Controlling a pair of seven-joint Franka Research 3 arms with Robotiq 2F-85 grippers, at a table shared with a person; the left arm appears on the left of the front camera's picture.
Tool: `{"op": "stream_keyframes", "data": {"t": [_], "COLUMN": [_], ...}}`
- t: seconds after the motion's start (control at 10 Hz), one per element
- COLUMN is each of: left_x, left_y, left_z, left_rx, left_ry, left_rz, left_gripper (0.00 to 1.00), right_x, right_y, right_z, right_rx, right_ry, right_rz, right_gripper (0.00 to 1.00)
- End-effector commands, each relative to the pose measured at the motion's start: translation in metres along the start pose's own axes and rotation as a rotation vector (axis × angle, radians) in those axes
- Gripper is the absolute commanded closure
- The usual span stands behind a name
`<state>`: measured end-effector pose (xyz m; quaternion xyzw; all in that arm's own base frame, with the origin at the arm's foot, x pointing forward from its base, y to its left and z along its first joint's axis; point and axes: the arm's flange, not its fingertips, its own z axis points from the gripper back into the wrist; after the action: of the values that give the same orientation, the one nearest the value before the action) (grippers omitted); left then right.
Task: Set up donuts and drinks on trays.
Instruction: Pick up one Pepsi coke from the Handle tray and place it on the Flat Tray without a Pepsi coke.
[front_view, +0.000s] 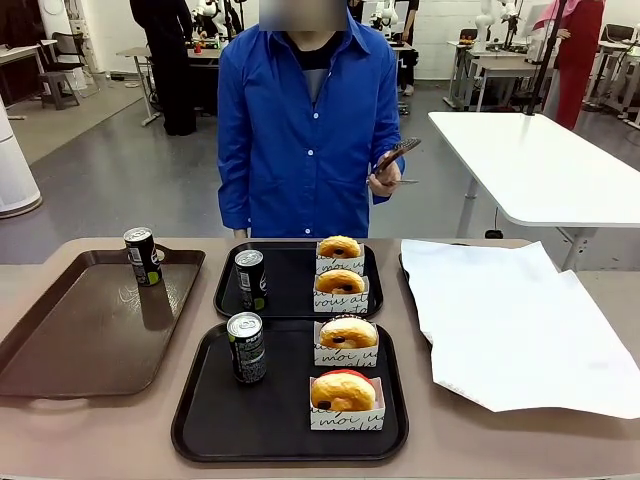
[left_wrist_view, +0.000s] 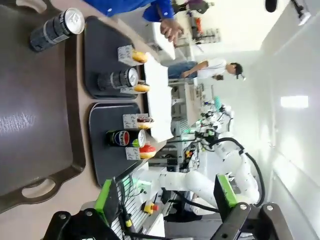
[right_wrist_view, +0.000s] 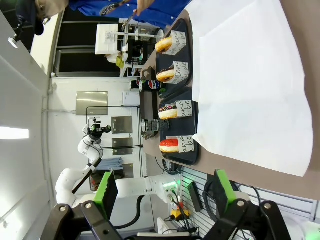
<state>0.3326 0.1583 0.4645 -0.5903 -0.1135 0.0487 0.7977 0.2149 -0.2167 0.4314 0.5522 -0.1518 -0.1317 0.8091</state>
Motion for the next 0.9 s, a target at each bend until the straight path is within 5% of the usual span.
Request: {"op": "stream_keyframes", "data": {"t": [0.0,0.8], "left_x": [0.0062,0.0067], "left_y": [-0.0039,-0.0032], "left_z": [0.0010,-0.0044], "left_rx": [0.083,0.040], "left_ry": [0.070,0.035], "left_rz": [0.035,0.016], "left_gripper": [0.00,0.00], "right_x": [-0.0009,-0.0009], "right_y": [-0.0002,-0.0002], "right_z": [0.0001,0.0001], "right_rx": [0.017,0.017], "right_ry": [0.003,0.003], "right_rz": [0.008,0.008], "right_gripper": [0.00,0.00]}}
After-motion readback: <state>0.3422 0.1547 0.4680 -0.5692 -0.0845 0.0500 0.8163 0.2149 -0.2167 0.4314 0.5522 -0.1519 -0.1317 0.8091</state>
